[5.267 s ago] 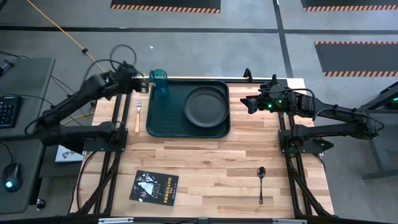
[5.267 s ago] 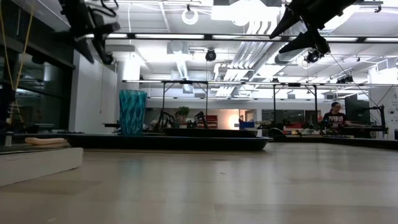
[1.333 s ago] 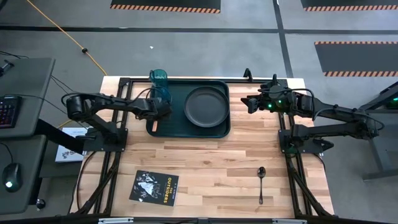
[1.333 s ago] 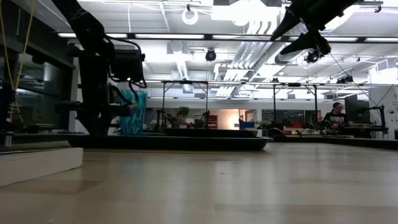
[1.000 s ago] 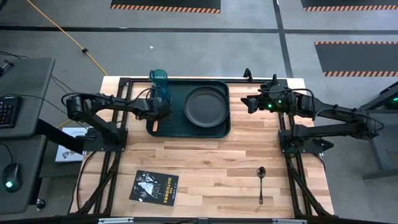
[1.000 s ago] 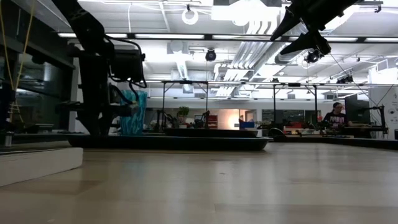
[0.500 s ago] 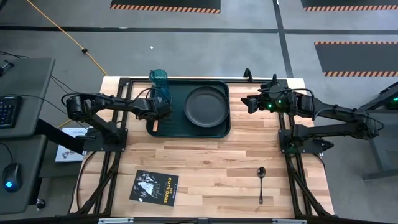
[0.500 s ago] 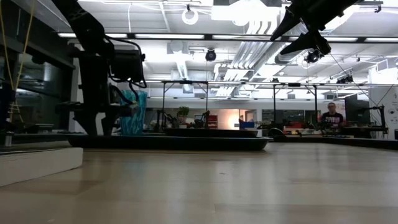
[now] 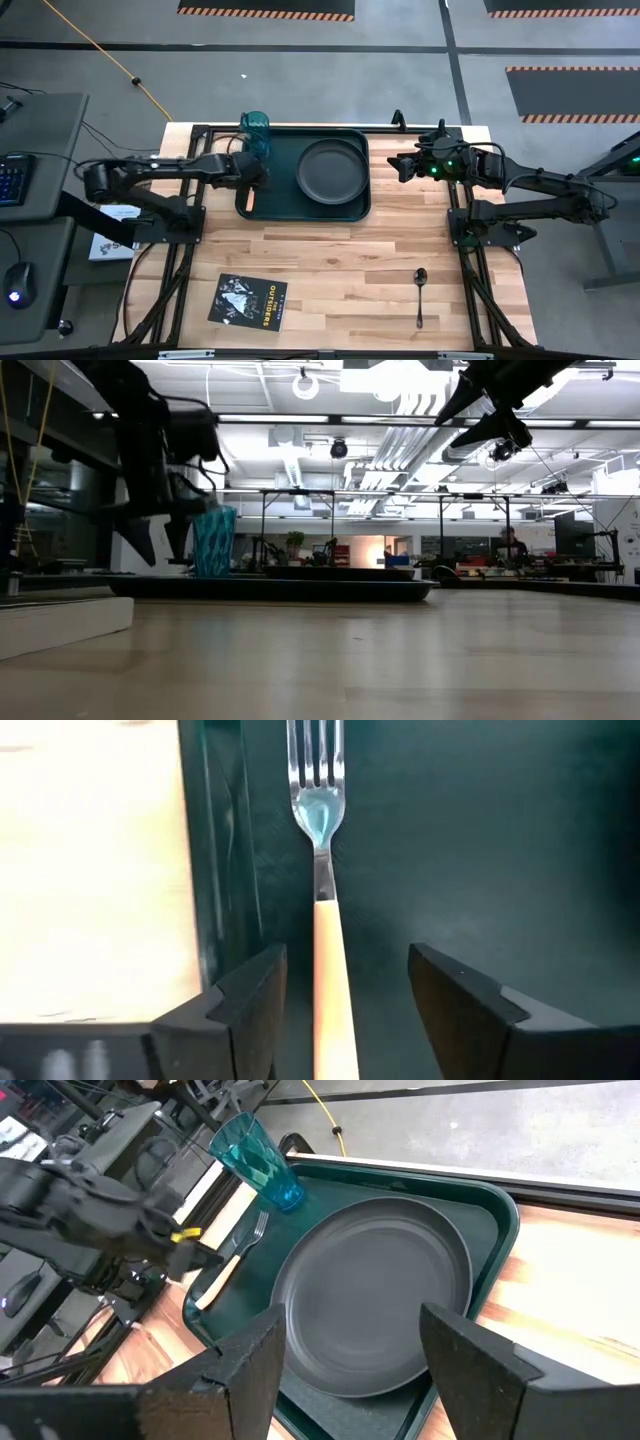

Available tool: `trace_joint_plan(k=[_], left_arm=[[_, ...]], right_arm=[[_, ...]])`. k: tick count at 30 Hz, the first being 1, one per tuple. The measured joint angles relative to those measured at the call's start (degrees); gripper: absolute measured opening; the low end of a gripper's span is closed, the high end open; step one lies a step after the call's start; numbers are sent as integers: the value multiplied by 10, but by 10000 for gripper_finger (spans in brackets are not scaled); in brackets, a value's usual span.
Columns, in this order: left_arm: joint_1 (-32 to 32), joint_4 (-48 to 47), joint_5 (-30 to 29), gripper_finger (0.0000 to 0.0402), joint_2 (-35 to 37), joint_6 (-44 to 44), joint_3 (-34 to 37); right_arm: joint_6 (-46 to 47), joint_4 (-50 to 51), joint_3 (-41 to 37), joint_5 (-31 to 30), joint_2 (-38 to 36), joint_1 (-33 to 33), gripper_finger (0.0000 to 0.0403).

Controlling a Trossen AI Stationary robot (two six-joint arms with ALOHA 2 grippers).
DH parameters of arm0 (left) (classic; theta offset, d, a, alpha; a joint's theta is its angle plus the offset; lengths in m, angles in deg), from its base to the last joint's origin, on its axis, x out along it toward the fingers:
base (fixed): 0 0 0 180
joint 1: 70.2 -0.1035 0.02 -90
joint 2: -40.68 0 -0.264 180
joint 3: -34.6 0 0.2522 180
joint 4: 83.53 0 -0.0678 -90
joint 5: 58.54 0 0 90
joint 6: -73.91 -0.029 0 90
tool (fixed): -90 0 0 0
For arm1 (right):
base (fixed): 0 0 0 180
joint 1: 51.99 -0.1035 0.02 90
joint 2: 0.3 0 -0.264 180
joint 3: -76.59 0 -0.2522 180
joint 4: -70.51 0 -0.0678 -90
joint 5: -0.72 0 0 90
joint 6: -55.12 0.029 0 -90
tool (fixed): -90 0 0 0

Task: Pick and place plate/cup/fork/spoon on tray
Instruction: Put the black spoon on the dark green tray to the right side of the light orange fork

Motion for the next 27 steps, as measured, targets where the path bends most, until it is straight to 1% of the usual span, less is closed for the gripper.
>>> trace_joint_plan(k=[3, 6, 7, 9, 11, 13, 14, 16, 19, 21, 22, 24, 27], left_arm=[[-2, -21, 9, 205, 62, -4, 0], [8, 0, 13, 205, 141, -23, 0], [15, 27, 18, 205, 167, -47, 0], [30, 98, 58, 205, 222, -114, 0], [42, 183, 135, 205, 268, -170, 0], [51, 264, 208, 205, 307, -189, 0], [54, 302, 235, 205, 322, -189, 0], [57, 366, 256, 205, 347, -189, 0], [59, 431, 249, 205, 377, -203, 0], [57, 452, 246, 205, 389, -216, -1], [54, 456, 244, 205, 394, -222, -1], [47, 461, 244, 205, 401, -226, -1], [38, 460, 244, 205, 405, -222, -1]], right_arm=[[1, 0, 0, 0, 0, 0, 223], [2, -4, 0, 9, 0, 0, 223], [4, -8, 0, 20, 0, 0, 223], [21, -21, 0, 40, 0, 0, 223], [50, -34, 0, 66, 0, 0, 223], [73, -39, 0, 86, 0, 0, 223], [80, -39, 0, 100, 0, 0, 223], [90, -38, 0, 145, 0, 0, 223], [134, -15, 0, 241, 0, -9, 223], [187, 23, 0, 289, 4, -38, 223], [219, 50, 0, 300, 8, -62, 223], [286, 118, 0, 302, 19, -122, 223], [409, 206, 0, 282, 49, -237, 223]])
